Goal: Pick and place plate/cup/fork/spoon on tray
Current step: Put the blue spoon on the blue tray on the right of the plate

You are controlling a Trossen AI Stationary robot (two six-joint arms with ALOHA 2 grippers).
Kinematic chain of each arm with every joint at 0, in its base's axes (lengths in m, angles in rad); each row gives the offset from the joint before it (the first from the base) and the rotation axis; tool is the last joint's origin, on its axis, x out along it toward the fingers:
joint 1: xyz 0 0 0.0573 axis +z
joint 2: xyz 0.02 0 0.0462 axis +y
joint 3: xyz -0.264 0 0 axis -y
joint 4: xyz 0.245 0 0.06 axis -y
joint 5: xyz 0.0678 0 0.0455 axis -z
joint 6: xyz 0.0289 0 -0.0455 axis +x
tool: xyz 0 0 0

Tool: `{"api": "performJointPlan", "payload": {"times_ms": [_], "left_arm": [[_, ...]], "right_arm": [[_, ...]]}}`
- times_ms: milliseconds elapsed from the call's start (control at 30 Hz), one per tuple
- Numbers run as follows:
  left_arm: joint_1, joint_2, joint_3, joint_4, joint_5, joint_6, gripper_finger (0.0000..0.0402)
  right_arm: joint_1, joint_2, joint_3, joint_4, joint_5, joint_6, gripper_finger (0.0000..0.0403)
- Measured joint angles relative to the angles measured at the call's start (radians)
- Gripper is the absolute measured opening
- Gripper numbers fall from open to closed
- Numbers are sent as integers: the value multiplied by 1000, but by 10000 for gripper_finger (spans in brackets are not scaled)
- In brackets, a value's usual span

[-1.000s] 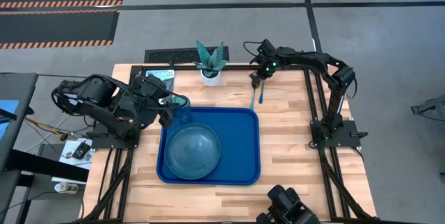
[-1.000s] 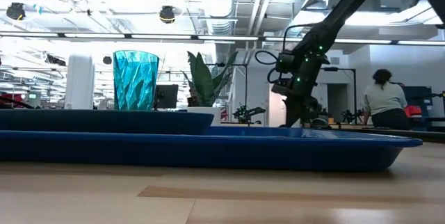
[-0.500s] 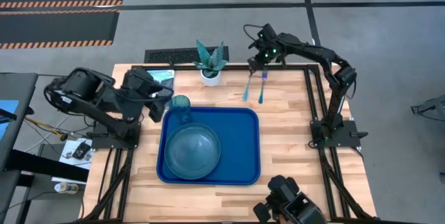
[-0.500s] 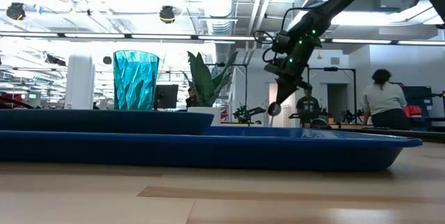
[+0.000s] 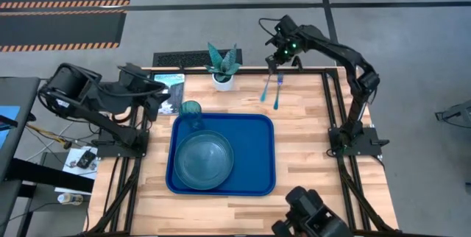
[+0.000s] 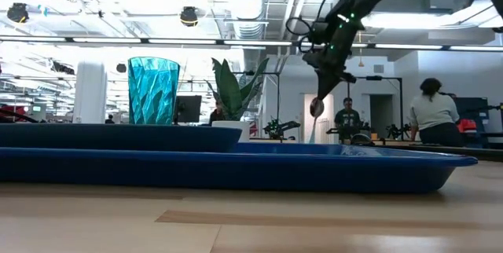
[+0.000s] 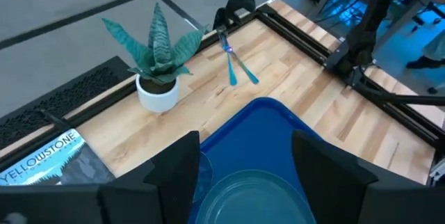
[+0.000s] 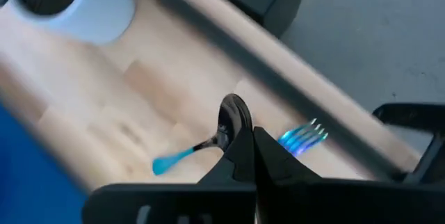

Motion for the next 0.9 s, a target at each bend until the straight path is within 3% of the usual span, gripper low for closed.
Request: {"api": "performJointPlan", "payload": {"times_ms": [233, 500, 733, 900], "left_arm": [[0, -2, 0, 0, -7, 47, 213], [-6, -6, 0, 0, 7, 50, 213], [-86, -45, 0, 0, -23, -4, 212], [-152, -72, 0, 0, -79, -22, 212]], "right_arm": [[30, -104, 0, -118, 57, -2, 1], [79, -297, 0, -189, 9, 60, 0], [327, -411, -77, -194, -63, 141, 0], [504, -417, -218, -102, -88, 225, 0]]}}
